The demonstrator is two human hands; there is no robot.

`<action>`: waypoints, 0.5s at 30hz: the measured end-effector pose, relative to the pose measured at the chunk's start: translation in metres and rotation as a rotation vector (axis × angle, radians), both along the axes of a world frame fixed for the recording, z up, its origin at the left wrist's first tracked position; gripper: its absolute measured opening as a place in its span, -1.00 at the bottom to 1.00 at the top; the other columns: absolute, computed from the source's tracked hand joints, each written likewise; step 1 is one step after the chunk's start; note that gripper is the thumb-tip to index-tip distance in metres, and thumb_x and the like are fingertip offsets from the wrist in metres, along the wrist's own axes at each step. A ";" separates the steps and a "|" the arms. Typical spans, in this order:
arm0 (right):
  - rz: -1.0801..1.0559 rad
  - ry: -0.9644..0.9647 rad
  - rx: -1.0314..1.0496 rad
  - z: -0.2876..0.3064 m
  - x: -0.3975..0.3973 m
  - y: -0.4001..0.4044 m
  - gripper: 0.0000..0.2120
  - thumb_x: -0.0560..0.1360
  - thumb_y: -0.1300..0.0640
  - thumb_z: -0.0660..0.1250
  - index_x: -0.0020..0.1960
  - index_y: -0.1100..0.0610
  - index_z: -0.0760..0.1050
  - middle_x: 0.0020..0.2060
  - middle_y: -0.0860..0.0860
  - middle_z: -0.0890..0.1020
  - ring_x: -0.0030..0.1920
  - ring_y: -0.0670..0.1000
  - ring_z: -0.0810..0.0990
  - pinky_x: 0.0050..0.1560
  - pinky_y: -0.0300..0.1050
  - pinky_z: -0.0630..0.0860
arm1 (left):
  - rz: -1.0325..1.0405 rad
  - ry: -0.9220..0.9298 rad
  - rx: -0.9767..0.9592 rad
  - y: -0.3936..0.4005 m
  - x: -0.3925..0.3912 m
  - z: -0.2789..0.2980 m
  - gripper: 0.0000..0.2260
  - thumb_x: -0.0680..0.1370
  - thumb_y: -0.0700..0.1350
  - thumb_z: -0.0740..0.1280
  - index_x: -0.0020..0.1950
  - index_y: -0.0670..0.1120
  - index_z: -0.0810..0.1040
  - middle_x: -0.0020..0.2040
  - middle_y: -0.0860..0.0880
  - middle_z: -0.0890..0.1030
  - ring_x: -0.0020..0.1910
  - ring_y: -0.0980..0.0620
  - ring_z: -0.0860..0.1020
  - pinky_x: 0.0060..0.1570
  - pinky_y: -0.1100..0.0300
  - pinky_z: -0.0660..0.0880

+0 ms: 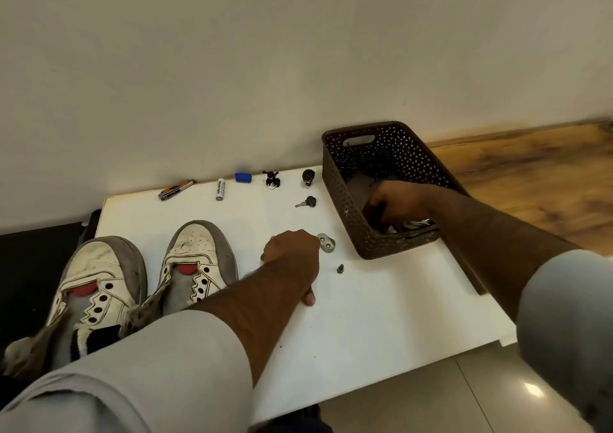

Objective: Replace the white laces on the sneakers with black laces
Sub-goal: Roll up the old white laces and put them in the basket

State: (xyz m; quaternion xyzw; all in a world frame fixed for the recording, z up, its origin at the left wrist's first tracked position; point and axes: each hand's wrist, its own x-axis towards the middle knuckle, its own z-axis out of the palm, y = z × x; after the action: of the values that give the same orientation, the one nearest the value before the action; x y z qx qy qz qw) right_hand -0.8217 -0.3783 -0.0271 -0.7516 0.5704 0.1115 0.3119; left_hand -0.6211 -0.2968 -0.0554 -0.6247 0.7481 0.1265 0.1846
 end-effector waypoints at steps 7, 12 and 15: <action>-0.165 -0.106 -0.230 0.024 -0.018 -0.013 -0.77 0.43 0.31 0.42 0.06 0.13 0.64 -0.11 -0.05 0.65 -0.15 -0.18 0.56 -0.01 -0.20 0.47 | 0.046 0.094 0.016 -0.010 0.006 0.010 -0.50 0.36 0.00 0.56 0.17 -0.11 0.44 0.14 -0.07 0.55 0.13 -0.08 0.55 0.08 0.11 0.49; -0.281 0.003 -0.499 0.025 -0.018 -0.035 -0.66 0.46 0.36 0.32 0.20 0.16 0.59 0.15 0.14 0.62 0.15 0.10 0.56 0.12 -0.13 0.45 | 0.009 0.069 -0.001 -0.019 0.001 0.003 -0.49 0.40 -0.06 0.53 0.25 -0.13 0.40 0.24 -0.09 0.48 0.23 -0.07 0.48 0.18 0.09 0.47; -0.254 0.073 -0.476 0.013 -0.010 -0.047 -0.51 0.45 0.34 0.31 0.36 0.13 0.46 0.27 0.17 0.54 0.27 0.19 0.48 0.28 0.00 0.43 | 0.005 0.052 -0.029 -0.024 -0.001 -0.001 -0.60 0.47 -0.13 0.46 0.24 -0.13 0.42 0.24 -0.10 0.48 0.23 -0.07 0.46 0.17 0.12 0.44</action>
State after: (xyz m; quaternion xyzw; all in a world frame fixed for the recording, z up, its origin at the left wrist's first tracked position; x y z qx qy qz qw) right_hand -0.8319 -0.4252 -0.0138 -0.7217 0.6811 -0.0388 0.1173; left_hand -0.6222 -0.3208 -0.0560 -0.6255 0.7529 0.1325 0.1558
